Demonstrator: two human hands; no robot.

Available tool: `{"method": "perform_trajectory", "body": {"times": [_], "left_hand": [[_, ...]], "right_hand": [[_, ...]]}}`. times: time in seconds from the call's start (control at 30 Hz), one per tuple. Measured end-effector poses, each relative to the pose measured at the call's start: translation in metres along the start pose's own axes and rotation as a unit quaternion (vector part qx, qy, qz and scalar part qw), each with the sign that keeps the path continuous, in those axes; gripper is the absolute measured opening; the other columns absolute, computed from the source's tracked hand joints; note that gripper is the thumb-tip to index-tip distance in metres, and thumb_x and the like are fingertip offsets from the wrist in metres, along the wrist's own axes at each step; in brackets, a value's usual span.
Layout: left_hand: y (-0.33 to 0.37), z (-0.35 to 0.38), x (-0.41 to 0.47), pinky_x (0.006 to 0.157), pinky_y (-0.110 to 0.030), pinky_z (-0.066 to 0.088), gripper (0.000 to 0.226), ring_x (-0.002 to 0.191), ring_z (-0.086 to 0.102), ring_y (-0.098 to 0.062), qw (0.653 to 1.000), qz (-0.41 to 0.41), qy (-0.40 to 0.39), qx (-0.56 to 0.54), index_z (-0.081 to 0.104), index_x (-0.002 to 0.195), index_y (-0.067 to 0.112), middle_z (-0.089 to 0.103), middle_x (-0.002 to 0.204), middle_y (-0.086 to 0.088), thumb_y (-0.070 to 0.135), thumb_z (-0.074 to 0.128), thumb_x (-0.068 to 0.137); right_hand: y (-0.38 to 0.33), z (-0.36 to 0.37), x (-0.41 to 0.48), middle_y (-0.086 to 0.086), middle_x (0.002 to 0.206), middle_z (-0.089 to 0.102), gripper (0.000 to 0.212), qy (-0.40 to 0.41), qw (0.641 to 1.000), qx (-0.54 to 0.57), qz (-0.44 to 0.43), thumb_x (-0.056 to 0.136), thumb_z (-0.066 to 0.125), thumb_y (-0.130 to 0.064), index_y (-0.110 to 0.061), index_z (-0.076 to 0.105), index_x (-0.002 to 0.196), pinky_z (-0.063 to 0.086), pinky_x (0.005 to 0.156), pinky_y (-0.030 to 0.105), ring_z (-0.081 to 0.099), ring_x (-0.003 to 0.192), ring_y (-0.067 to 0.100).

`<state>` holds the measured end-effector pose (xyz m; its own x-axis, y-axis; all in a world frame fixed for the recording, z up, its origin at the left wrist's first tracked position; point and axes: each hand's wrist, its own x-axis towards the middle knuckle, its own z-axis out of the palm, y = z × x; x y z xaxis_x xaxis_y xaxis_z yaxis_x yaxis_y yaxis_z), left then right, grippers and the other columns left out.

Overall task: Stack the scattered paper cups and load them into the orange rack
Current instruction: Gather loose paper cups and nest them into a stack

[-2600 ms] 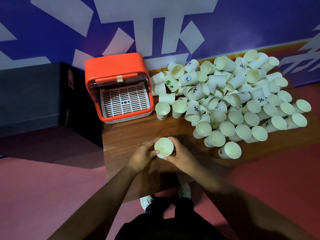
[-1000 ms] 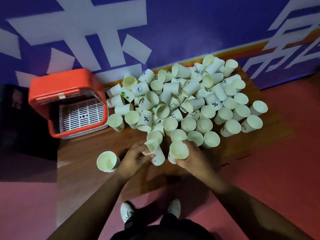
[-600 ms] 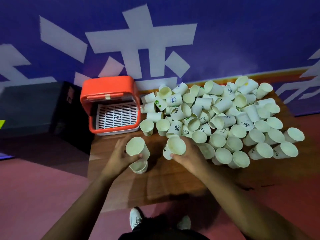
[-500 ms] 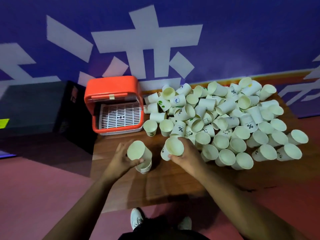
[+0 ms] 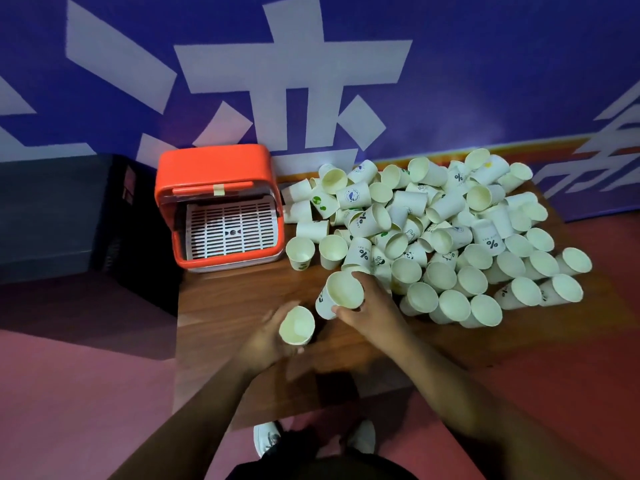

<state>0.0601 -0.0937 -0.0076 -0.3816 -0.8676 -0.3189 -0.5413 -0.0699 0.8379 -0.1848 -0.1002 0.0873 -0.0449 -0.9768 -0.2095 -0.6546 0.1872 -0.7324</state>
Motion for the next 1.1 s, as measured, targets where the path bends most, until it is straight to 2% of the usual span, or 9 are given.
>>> {"method": "perform_trajectory", "body": {"times": [0.1, 0.17, 0.27, 0.43, 0.53, 0.7, 0.87, 1.0, 1.1], "left_hand": [[-0.002, 0.003, 0.003, 0.109, -0.032, 0.044, 0.097, 0.131, 0.048, -0.013, 0.999, -0.001, -0.019, -0.039, 0.023, 0.140, 0.065, 0.048, 0.144, 0.010, 0.045, 0.080, 0.065], [-0.003, 0.003, 0.005, 0.100, -0.029, 0.050, 0.103, 0.120, 0.057, -0.012, 0.998, -0.016, -0.009, -0.054, 0.022, 0.147, 0.041, 0.055, 0.131, 0.013, 0.048, 0.082, 0.063], [0.001, -0.005, 0.008, 0.082, -0.026, 0.055, 0.079, 0.099, 0.063, -0.012, 0.998, -0.020, 0.006, -0.061, 0.036, 0.124, 0.025, 0.061, 0.111, 0.012, 0.040, 0.089, 0.066], [0.011, -0.025, 0.006, 0.090, -0.015, 0.049, 0.071, 0.115, 0.058, -0.003, 0.993, 0.014, -0.033, -0.110, 0.048, 0.131, 0.038, 0.063, 0.124, 0.018, 0.033, 0.088, 0.073], [0.022, -0.036, 0.001, 0.088, -0.013, 0.048, 0.071, 0.117, 0.060, -0.004, 0.986, 0.017, -0.042, -0.162, 0.054, 0.137, 0.033, 0.066, 0.127, 0.015, 0.026, 0.087, 0.075], [0.027, -0.040, -0.003, 0.089, -0.028, 0.054, 0.066, 0.110, 0.068, -0.015, 0.967, -0.008, -0.062, -0.246, 0.059, 0.132, 0.023, 0.072, 0.119, 0.003, 0.041, 0.082, 0.072], [0.029, -0.032, -0.001, 0.084, -0.028, 0.055, 0.065, 0.104, 0.070, -0.018, 0.950, -0.039, -0.051, -0.304, 0.061, 0.129, 0.017, 0.073, 0.116, -0.002, 0.045, 0.076, 0.072], [0.029, -0.025, 0.006, 0.086, -0.030, 0.055, 0.067, 0.107, 0.069, -0.019, 0.940, -0.057, -0.041, -0.335, 0.060, 0.132, 0.017, 0.072, 0.121, -0.005, 0.046, 0.074, 0.073], [0.033, -0.016, 0.011, 0.083, -0.031, 0.055, 0.068, 0.107, 0.069, -0.022, 0.938, -0.073, -0.022, -0.339, 0.061, 0.131, 0.018, 0.072, 0.120, -0.005, 0.049, 0.075, 0.072]], "right_hand": [[-0.005, 0.006, 0.000, -0.008, 0.131, 0.053, 0.073, -0.002, 1.000, 0.021, 0.005, 0.070, 0.075, -0.053, -0.030, 0.046, 0.132, 0.047, 0.100, 0.037, 0.051, 0.122, 0.009], [-0.010, 0.010, 0.001, -0.010, 0.124, 0.058, 0.067, -0.004, 0.999, 0.041, 0.001, 0.070, 0.074, -0.055, -0.033, 0.050, 0.128, 0.049, 0.097, 0.039, 0.055, 0.116, 0.008], [-0.020, 0.013, 0.003, -0.012, 0.116, 0.065, 0.057, 0.001, 0.996, 0.092, 0.005, 0.071, 0.075, -0.053, -0.035, 0.057, 0.122, 0.052, 0.094, 0.041, 0.061, 0.109, 0.007], [-0.031, 0.020, 0.003, -0.016, 0.111, 0.067, 0.050, -0.018, 0.992, 0.119, 0.022, 0.071, 0.079, -0.051, -0.037, 0.061, 0.116, 0.053, 0.092, 0.032, 0.062, 0.103, -0.001], [-0.037, 0.025, -0.001, -0.018, 0.103, 0.067, 0.036, -0.064, 0.989, 0.127, 0.043, 0.074, 0.082, -0.039, -0.045, 0.059, 0.102, 0.052, 0.086, 0.021, 0.062, 0.096, -0.006], [-0.042, 0.042, -0.009, -0.013, 0.112, 0.063, 0.049, -0.081, 0.971, 0.190, 0.121, 0.079, 0.077, -0.045, -0.026, 0.060, 0.121, 0.053, 0.090, 0.027, 0.061, 0.101, 0.007], [-0.026, 0.044, -0.009, -0.008, 0.122, 0.062, 0.058, -0.086, 0.954, 0.243, 0.154, 0.079, 0.063, -0.065, -0.029, 0.060, 0.125, 0.056, 0.089, 0.033, 0.062, 0.109, 0.008], [0.017, 0.026, 0.003, -0.001, 0.113, 0.058, 0.043, 0.032, 0.994, -0.004, 0.103, 0.083, 0.071, -0.043, -0.017, 0.064, 0.117, 0.051, 0.092, 0.033, 0.060, 0.098, 0.012], [0.049, 0.012, 0.015, 0.009, 0.116, 0.057, 0.041, 0.067, 0.978, -0.199, 0.014, 0.080, 0.075, -0.029, -0.007, 0.065, 0.112, 0.051, 0.086, 0.037, 0.060, 0.102, 0.026]]}}
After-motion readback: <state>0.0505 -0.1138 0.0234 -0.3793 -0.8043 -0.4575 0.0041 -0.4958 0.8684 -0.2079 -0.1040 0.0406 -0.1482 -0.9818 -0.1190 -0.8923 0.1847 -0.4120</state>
